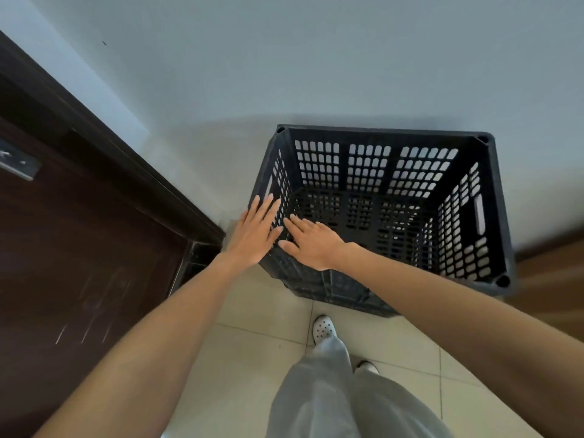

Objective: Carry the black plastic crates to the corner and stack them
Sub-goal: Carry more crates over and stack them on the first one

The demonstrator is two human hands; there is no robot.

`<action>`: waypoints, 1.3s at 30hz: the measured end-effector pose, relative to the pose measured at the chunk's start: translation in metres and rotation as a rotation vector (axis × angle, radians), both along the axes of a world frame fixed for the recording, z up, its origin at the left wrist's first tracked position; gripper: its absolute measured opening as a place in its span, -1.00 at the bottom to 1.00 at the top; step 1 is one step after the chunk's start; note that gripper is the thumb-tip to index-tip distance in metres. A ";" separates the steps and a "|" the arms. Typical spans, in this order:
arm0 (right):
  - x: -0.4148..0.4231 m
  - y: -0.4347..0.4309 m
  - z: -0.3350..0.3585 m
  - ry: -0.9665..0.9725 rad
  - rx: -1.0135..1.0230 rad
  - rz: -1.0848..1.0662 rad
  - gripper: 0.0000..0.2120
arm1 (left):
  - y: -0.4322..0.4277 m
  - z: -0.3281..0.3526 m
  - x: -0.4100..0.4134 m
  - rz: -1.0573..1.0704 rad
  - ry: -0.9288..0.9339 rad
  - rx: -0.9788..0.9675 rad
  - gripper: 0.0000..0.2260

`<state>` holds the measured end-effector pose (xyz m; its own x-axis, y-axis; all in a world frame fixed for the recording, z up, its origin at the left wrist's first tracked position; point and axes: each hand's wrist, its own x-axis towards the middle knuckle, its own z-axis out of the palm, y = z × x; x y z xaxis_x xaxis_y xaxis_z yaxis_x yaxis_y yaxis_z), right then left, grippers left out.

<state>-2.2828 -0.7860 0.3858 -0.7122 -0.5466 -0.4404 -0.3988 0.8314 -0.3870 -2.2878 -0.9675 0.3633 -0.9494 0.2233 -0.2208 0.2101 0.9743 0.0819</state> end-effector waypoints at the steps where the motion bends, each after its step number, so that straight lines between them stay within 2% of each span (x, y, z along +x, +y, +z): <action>1: 0.013 0.000 -0.002 0.009 -0.004 0.014 -0.34 | 0.002 -0.002 0.008 0.013 0.013 -0.008 -0.48; 4: 0.041 0.002 -0.005 0.116 0.020 0.005 -0.33 | 0.006 -0.004 0.025 0.085 0.012 0.037 -0.52; 8: 0.049 0.003 -0.007 0.252 0.150 -0.015 -0.39 | 0.005 -0.005 0.032 0.053 -0.017 0.033 -0.51; 13: 0.052 -0.007 -0.004 0.214 0.224 -0.082 -0.36 | 0.002 -0.002 0.023 0.021 -0.130 0.060 -0.51; 16: 0.050 -0.007 -0.001 0.169 0.243 -0.105 -0.34 | 0.000 0.007 0.013 -0.056 -0.212 0.007 -0.50; 18: 0.051 -0.007 0.003 0.117 0.201 -0.150 -0.32 | 0.000 0.013 0.008 -0.129 -0.196 -0.017 -0.50; 23: 0.080 0.011 0.009 0.238 0.003 -0.436 -0.39 | 0.002 0.032 -0.001 -0.347 0.006 0.000 -0.50; 28: 0.137 0.046 0.022 0.372 -0.051 -0.741 -0.55 | 0.040 0.059 0.000 -0.568 0.065 0.120 -0.53; 32: 0.198 0.075 0.030 0.287 -0.001 -0.978 -0.65 | 0.104 0.075 0.029 -0.768 0.054 0.180 -0.61; 39: 0.346 0.131 0.034 0.195 0.142 -1.359 -0.70 | 0.233 0.085 0.127 -1.197 0.016 0.099 -0.76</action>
